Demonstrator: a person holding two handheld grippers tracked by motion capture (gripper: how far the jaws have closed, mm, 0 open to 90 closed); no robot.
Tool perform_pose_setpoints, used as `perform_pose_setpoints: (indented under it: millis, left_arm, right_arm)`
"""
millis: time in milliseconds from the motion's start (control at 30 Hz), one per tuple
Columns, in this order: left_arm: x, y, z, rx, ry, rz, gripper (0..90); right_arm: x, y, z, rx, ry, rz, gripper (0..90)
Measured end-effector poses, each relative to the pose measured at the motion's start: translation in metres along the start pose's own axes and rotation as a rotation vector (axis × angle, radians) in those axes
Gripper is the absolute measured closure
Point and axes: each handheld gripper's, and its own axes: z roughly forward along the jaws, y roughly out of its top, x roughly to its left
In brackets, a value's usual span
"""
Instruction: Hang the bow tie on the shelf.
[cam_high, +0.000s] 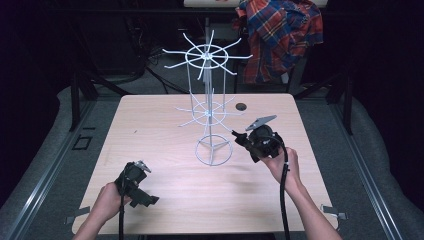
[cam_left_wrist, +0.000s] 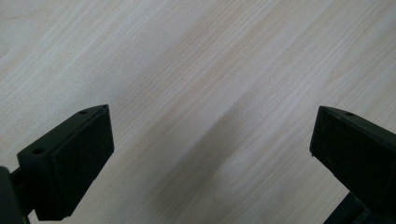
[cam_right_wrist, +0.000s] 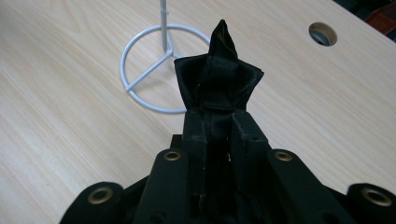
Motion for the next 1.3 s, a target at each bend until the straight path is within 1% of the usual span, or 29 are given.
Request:
perform_pose_setpoints:
  millis: [67,200,233,300,333,400,467,633,767,900,1033,1067,1133,1267,1300]
  left_arm:
    - [0.0,0.0,0.0,0.001,0.001,0.0,0.0]
    - [0.0,0.0,0.0,0.0,0.001,0.0,0.0]
    - [0.0,0.0,0.0,-0.001,-0.001,-0.004,0.0]
    - [0.001,-0.001,0.0,-0.001,-0.001,-0.004,0.0]
    - [0.001,-0.001,0.0,0.0,-0.002,-0.006,0.0]
    - [0.001,-0.001,0.0,-0.001,-0.002,-0.007,0.0]
    - [0.001,-0.001,0.0,-0.001,0.001,-0.005,0.0]
    - [0.001,-0.001,0.0,-0.003,-0.002,-0.007,0.0]
    - [0.001,-0.001,0.0,-0.003,-0.002,-0.004,0.0]
    - [0.001,-0.001,0.0,-0.003,-0.002,-0.003,0.0]
    - [0.001,-0.001,0.0,-0.003,-0.004,-0.004,0.0]
    - [0.001,-0.001,0.0,-0.003,-0.004,-0.004,0.0]
    - [0.001,-0.001,0.0,-0.003,-0.004,-0.004,0.0]
    - [0.001,-0.001,0.0,-0.003,-0.005,-0.003,0.0]
    - [0.001,-0.001,0.0,-0.003,-0.005,-0.003,0.0]
  right_arm:
    - [-0.002,0.005,-0.001,-0.016,0.0,0.008,77.2]
    - [-0.003,0.009,0.0,-0.029,0.0,0.014,77.2]
    - [-0.006,0.012,0.001,-0.031,0.003,0.024,77.2]
    - [-0.006,0.013,0.002,-0.039,0.003,0.027,77.2]
    - [-0.008,0.016,0.004,-0.047,0.006,0.038,77.2]
    - [-0.009,0.017,0.003,-0.046,0.007,0.035,77.2]
    - [-0.01,0.02,0.003,-0.059,0.008,0.047,77.2]
    - [-0.013,0.02,0.001,-0.068,0.002,0.054,77.3]
    - [-0.017,0.019,-0.003,-0.083,0.004,0.072,77.3]
    - [-0.018,0.018,-0.004,-0.084,0.005,0.079,77.3]
    - [-0.019,0.017,-0.005,-0.085,0.005,0.08,77.3]
    - [-0.02,0.017,-0.005,-0.08,0.005,0.073,77.3]
    - [-0.021,0.017,-0.007,-0.089,0.003,0.087,77.3]
    - [-0.024,0.016,-0.01,-0.092,-0.008,0.09,77.3]
    - [-0.025,0.015,-0.01,-0.099,-0.006,0.097,77.3]
